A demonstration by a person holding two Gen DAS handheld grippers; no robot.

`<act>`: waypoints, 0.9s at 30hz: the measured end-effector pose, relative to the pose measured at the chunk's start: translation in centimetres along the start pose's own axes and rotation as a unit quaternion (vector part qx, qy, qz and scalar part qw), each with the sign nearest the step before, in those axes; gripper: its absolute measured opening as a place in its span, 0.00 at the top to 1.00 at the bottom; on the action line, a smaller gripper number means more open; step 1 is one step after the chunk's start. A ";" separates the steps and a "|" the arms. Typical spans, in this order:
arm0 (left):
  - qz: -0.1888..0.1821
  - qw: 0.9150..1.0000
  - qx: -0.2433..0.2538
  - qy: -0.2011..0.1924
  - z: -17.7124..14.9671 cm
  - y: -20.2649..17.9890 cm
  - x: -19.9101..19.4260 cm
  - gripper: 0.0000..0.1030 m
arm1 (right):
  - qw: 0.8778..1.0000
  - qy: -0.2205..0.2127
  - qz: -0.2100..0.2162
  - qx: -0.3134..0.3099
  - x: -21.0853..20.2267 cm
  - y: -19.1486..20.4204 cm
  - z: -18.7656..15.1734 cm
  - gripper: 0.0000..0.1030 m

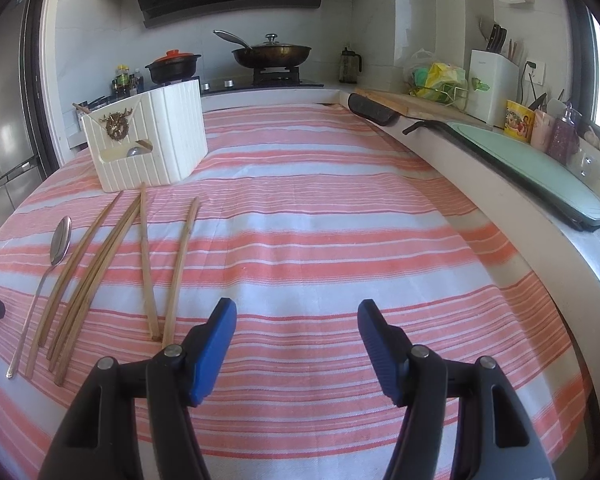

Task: Organize utensils
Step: 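Move both open tools back toward the remaining spoon and chopsticks, then grasp the second steel spoon with the left tool while the right tool grasps a chopstick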

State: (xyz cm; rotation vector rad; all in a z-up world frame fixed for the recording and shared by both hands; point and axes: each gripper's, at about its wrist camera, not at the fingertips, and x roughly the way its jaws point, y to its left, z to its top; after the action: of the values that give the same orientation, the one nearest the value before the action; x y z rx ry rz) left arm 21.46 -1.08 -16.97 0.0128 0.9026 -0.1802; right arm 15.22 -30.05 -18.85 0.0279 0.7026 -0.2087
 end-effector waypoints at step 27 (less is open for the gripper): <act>0.027 0.999 0.004 0.022 0.6 -0.7 3.8 0.00 | 0.983 0.111 0.139 -0.050 4.9 4.8 5.5 0.70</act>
State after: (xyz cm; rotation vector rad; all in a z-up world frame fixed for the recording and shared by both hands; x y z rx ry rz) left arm 24.14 -2.41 -19.48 0.0494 0.9450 -0.1339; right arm 23.33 -26.72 -18.00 0.0539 0.9210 0.0995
